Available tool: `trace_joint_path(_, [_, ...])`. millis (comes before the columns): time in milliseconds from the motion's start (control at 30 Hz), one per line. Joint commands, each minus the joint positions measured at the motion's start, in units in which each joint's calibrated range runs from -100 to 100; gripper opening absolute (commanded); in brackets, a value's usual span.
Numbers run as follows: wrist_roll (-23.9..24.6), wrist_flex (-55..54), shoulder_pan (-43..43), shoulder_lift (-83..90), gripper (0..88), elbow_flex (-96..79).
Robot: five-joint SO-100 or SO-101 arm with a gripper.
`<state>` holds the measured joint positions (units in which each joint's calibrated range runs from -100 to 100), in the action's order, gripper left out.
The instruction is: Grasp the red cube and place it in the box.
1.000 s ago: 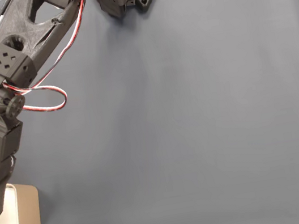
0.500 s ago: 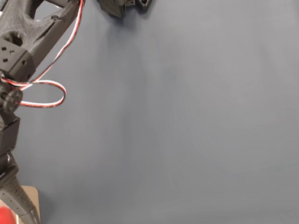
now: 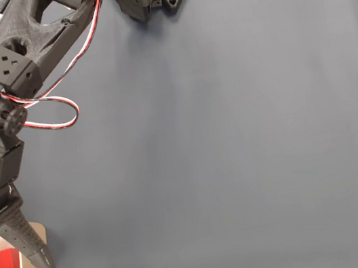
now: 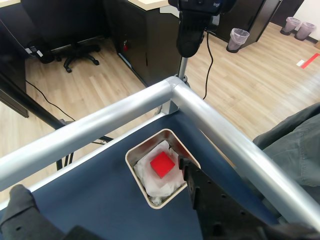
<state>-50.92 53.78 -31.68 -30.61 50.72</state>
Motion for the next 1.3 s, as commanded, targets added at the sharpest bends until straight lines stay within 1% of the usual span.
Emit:
trace_joint_path(0, [0.63, -0.99, -0.85, 0.63, 60.2, 2.65])
trace_joint_path(633, [0.98, -1.65, -0.92, 0.72, 60.3, 2.65])
trace_joint_path(733, [1.32, -2.06, -0.99, 0.8, 58.3, 2.56])
trace_joint_path(800, [1.61, -2.63, -0.99, 0.89, 51.1, 2.2])
trace_joint_path(867, [2.15, -4.35, -0.78, 1.58, 30.9, 0.65])
trace_joint_path(933, [1.81, -6.57, -0.28, 3.58, 16.6, -3.28])
trace_joint_path(967, [1.81, -7.55, 0.14, 5.14, 10.7, -5.83])
trace_joint_path(1033, [2.39, -10.01, 1.78, 9.21, 1.7, -12.04])
trace_joint_path(1067, [2.39, -10.66, 2.77, 11.55, 0.0, -15.41])
trace_joint_path(1267, [3.13, -16.89, 12.29, 30.87, 0.0, -40.87])
